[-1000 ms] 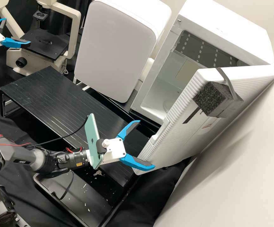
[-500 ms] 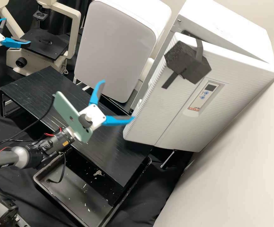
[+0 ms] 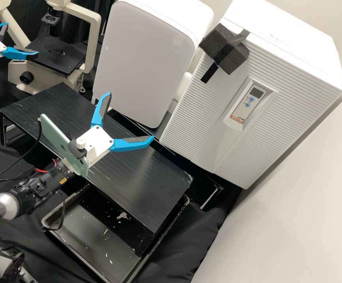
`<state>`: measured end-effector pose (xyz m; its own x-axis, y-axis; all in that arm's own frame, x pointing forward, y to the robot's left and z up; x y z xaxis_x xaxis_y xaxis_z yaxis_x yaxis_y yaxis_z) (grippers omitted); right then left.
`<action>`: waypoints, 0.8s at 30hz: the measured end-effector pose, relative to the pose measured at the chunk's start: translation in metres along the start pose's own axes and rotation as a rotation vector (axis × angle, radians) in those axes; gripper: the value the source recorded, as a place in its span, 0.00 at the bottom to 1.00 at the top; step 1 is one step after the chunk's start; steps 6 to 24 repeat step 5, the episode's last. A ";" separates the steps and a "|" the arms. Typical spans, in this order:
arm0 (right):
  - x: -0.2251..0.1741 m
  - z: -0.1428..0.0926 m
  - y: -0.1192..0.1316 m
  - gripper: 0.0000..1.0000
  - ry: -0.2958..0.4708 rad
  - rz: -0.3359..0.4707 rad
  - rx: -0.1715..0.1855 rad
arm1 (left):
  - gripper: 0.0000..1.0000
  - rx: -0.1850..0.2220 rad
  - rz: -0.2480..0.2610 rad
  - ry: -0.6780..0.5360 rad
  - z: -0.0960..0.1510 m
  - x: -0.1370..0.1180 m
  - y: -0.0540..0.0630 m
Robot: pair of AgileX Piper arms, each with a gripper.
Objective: Close the incubator door
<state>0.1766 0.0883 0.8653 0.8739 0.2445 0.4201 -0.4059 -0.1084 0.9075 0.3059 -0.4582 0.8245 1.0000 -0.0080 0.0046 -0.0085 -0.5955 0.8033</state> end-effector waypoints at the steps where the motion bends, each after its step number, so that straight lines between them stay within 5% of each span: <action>1: -0.002 0.001 -0.001 1.00 -0.003 -0.007 0.000 | 1.00 0.000 0.000 0.000 0.000 0.000 0.000; 5: -0.008 0.006 -0.004 1.00 -0.013 -0.033 0.026 | 1.00 0.000 0.000 0.000 0.000 0.000 0.000; 24: -0.008 0.006 -0.004 1.00 -0.013 -0.033 0.026 | 1.00 0.000 0.000 0.000 0.000 0.000 0.000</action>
